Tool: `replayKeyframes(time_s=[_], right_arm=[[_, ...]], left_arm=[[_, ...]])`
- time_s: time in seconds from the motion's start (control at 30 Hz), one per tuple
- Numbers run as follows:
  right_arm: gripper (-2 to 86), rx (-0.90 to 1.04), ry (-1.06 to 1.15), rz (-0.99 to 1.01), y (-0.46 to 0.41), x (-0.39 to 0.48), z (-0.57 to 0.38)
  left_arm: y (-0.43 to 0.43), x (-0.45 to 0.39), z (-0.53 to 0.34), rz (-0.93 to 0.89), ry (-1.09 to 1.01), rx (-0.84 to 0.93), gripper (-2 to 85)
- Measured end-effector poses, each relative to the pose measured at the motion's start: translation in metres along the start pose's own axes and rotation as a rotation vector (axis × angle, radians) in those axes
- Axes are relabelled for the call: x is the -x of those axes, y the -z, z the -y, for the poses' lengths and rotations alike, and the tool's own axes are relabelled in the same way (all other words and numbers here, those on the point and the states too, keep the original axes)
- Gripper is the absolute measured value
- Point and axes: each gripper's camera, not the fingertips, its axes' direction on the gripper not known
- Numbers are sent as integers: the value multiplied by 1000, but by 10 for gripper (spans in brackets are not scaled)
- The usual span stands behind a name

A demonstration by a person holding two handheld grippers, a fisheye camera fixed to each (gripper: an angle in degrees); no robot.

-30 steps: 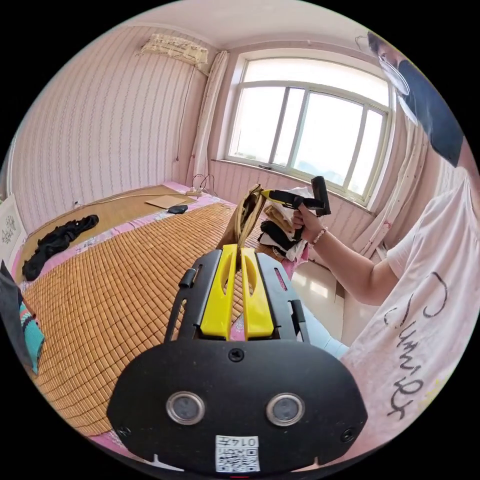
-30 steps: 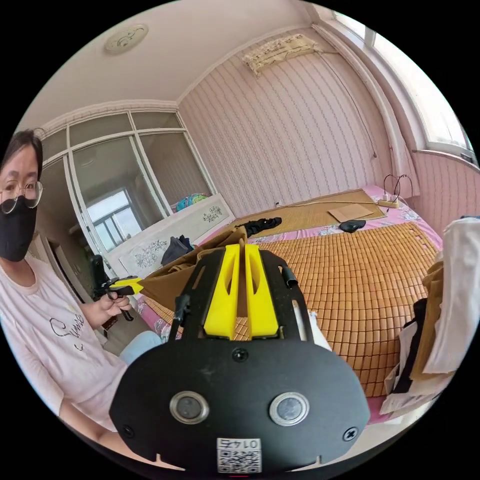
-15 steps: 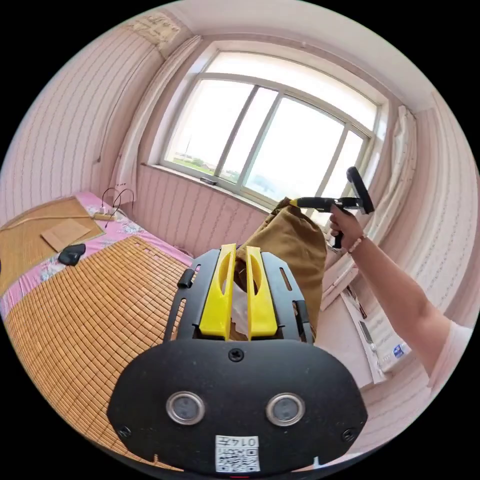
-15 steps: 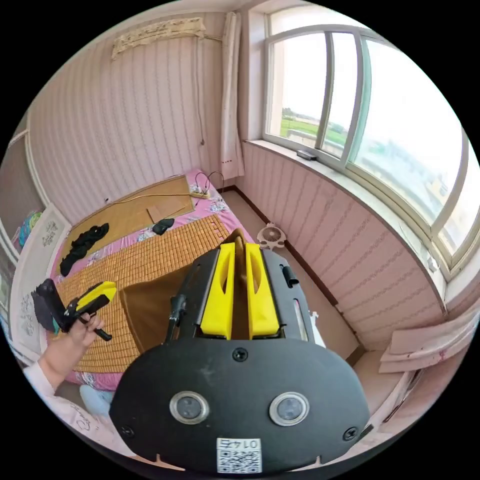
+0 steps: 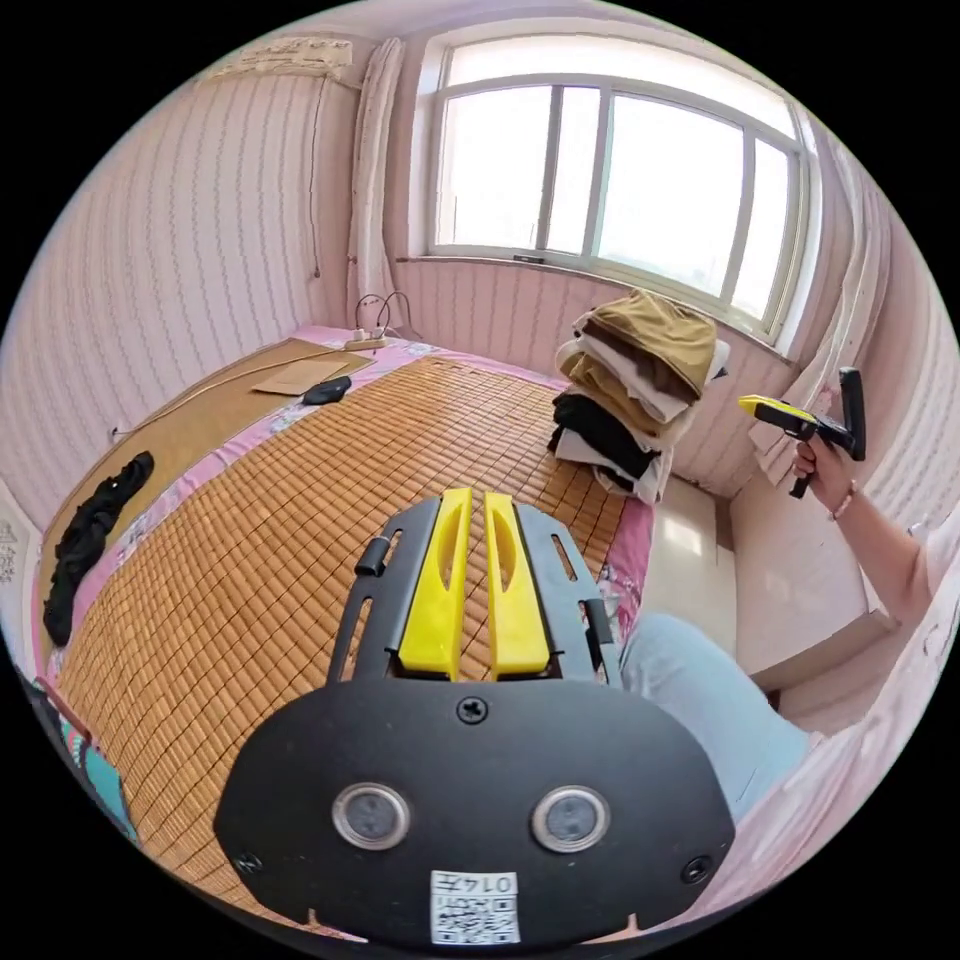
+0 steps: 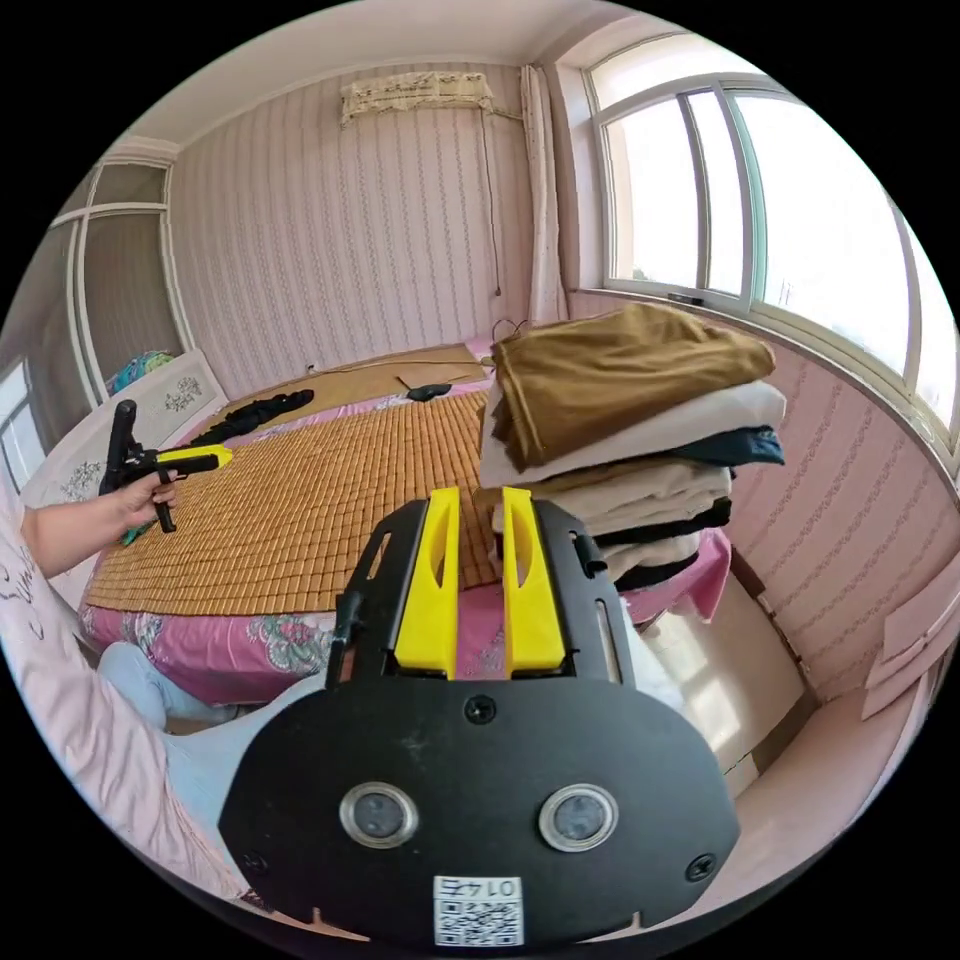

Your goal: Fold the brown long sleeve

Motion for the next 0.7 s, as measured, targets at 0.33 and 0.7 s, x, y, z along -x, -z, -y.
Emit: replayKeyframes(time_s=[0.33,0.7], right_arm=[[100,392,590,562,-107,270,-116],[139,223,1106,779,-182,579,-98]], left_arm=[[207,98,-236,426,574,12,57],[331,220,-362,662,859,-132,84]])
